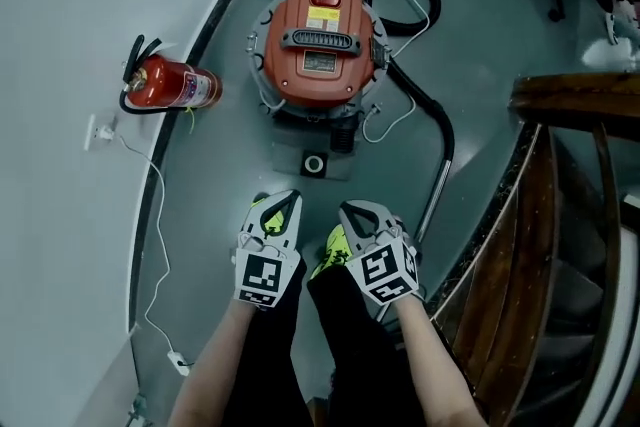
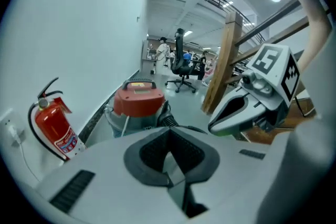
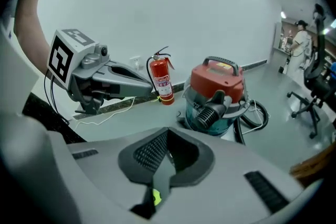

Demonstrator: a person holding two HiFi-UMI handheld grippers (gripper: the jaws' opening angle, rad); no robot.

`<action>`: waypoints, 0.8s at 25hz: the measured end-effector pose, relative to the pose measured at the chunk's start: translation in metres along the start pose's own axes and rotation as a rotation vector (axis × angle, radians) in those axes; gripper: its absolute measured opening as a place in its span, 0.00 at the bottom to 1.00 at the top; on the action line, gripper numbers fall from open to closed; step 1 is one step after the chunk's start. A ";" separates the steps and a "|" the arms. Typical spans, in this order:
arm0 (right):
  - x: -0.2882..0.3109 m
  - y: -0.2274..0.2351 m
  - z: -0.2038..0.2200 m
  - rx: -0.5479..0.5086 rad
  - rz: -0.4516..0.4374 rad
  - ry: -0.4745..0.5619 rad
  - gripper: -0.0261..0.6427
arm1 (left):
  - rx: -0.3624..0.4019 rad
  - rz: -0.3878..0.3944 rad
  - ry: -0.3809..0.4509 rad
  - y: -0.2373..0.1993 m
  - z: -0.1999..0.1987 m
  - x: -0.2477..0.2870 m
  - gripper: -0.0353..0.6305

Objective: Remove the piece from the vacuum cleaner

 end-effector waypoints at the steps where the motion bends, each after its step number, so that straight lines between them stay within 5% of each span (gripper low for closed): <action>1: -0.010 -0.001 -0.007 0.013 -0.008 0.004 0.06 | 0.009 0.012 -0.001 0.002 -0.011 -0.006 0.07; 20: -0.171 0.010 -0.128 0.116 -0.014 0.134 0.06 | -0.050 0.092 -0.022 0.042 -0.175 -0.094 0.07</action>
Point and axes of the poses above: the fingertips, and each gripper's own axes: x forward along the fingers, y to its right, z out of its underside, the point moved 7 cm from there along -x, backward along the fingers, and after that the axes turned 1 degree about -y, right-handed, at the moved point
